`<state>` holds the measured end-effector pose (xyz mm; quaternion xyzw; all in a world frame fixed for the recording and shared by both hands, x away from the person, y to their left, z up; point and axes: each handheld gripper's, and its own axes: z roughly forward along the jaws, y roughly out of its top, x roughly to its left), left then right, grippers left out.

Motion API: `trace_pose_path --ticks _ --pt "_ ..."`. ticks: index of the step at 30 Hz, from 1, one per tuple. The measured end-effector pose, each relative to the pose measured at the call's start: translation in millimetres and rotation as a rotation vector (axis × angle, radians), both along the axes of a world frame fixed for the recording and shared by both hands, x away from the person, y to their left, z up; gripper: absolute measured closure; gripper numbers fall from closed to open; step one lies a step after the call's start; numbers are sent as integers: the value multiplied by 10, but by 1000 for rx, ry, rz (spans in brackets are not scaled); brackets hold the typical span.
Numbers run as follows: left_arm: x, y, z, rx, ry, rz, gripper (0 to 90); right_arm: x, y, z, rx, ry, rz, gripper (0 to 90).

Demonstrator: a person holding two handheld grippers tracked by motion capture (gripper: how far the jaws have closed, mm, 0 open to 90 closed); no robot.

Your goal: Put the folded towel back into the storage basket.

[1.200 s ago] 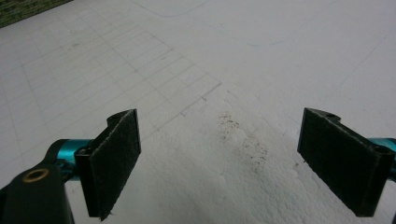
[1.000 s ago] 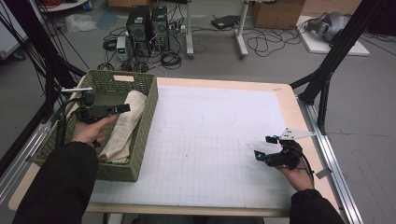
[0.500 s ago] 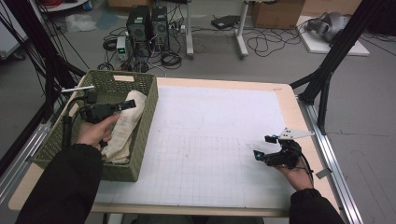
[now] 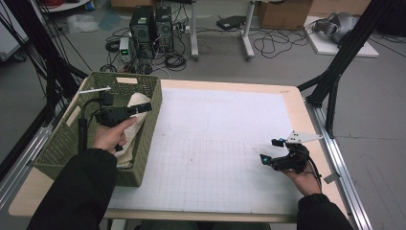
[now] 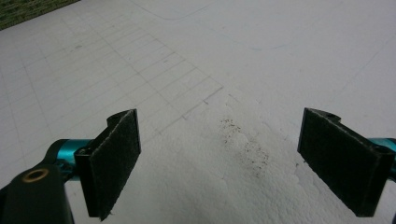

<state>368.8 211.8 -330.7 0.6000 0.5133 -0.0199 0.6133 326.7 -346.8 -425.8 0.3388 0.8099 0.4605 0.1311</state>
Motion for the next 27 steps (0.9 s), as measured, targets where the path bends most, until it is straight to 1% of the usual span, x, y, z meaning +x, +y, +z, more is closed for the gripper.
trace_pose_path --ticks 1,3,4,5,8,9,12,13,14,15,16,17,18,20,22,24,25,26,27 --pt "-4 -15 -2 -2 -1 17 387 -1 0 0 4 0 -2 125" --pt "-6 -37 0 -3 3 27 385 0 -2 2 2 -5 -1 125" --pt "-10 -49 1 -12 1 33 385 -1 -1 1 1 -2 0 125" --pt "-11 -63 1 -19 3 30 383 -1 -1 0 2 0 1 125" --pt "-18 -124 1 -18 6 28 370 1 -4 1 4 0 0 125" --pt "-23 -149 0 -21 8 35 364 3 -6 1 5 -3 1 125" --pt "-40 -217 1 -22 5 35 345 -1 -9 4 6 1 -1 125" --pt "-46 -237 -1 -28 8 37 341 -2 -8 4 7 3 -2 125" --pt "-54 -256 0 -21 3 47 336 -1 -7 4 7 2 -2 125" --pt "-62 -274 0 -19 -4 45 337 -2 -8 4 7 2 -1 125" --pt "-66 -291 -2 -25 -1 43 341 -2 -8 5 7 2 -1 125" --pt "-76 -312 -1 -26 1 54 339 2 -8 6 7 -6 2 125" --pt "-80 -326 -7 -26 0 50 338 1 -9 9 8 -5 1 125" --pt "-92 -373 -6 -20 3 51 338 2 -8 15 12 -3 1 125" --pt "-101 -420 -4 -23 -1 43 338 2 -5 16 9 -3 1 124" --pt "-117 -469 9 -22 -13 44 337 2 -6 17 12 -2 2 124" --pt "-122 -496 12 -30 -16 38 337 3 -7 17 12 -1 3 124" --pt "-129 -521 17 -27 -21 39 337 2 -6 18 13 -1 3 123" --pt "-142 -547 24 -18 -29 51 335 2 -6 18 12 -2 3 124"
